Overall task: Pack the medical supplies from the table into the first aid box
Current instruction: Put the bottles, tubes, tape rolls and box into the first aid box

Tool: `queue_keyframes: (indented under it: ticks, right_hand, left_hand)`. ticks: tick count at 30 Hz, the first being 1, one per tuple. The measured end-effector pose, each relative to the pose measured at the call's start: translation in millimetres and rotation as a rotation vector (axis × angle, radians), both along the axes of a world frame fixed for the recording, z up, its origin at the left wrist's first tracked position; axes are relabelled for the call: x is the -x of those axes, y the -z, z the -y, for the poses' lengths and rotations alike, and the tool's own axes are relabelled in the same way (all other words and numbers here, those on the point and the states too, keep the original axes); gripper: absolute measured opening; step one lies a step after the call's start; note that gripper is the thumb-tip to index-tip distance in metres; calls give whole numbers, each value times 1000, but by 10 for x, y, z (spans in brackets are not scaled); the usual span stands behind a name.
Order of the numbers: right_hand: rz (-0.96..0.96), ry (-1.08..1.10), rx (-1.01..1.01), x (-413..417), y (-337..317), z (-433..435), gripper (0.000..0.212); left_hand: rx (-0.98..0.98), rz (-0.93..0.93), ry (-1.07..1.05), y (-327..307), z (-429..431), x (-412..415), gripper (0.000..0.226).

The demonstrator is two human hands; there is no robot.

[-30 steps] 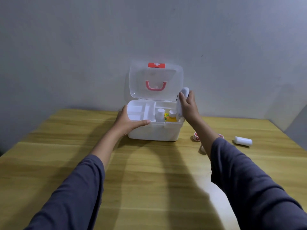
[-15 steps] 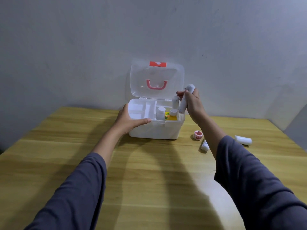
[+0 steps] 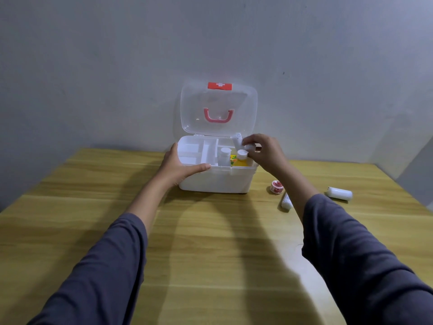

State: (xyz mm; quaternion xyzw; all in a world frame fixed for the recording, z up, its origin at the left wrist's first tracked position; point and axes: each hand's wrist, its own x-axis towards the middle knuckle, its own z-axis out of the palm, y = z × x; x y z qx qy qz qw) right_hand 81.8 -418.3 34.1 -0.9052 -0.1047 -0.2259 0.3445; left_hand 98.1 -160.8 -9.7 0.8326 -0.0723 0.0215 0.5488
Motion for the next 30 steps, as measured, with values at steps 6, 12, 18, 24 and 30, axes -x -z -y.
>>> queue_keyframes:
  ticks: [6,12,18,24,30]
  right_hand:
    - [-94,-60,166,67,-59,79,21]
    - [-76,-53,151,93,-77,76,19]
    - [-96,0,-6,195,-93,160,19]
    - [-117,258,-106,514,150,785,20]
    - [-411,549,100,895,517,1453,45]
  left_hand:
    - [1,-2,-3,8,-9,-11,143]
    - [-3,6,-10,9,8,-26,125]
    - [-9,14,-6,-13,10,-18,126]
    - [-22,26,3,-35,19,-8,131]
    - [-17,13,19,-45,-5,-1,146]
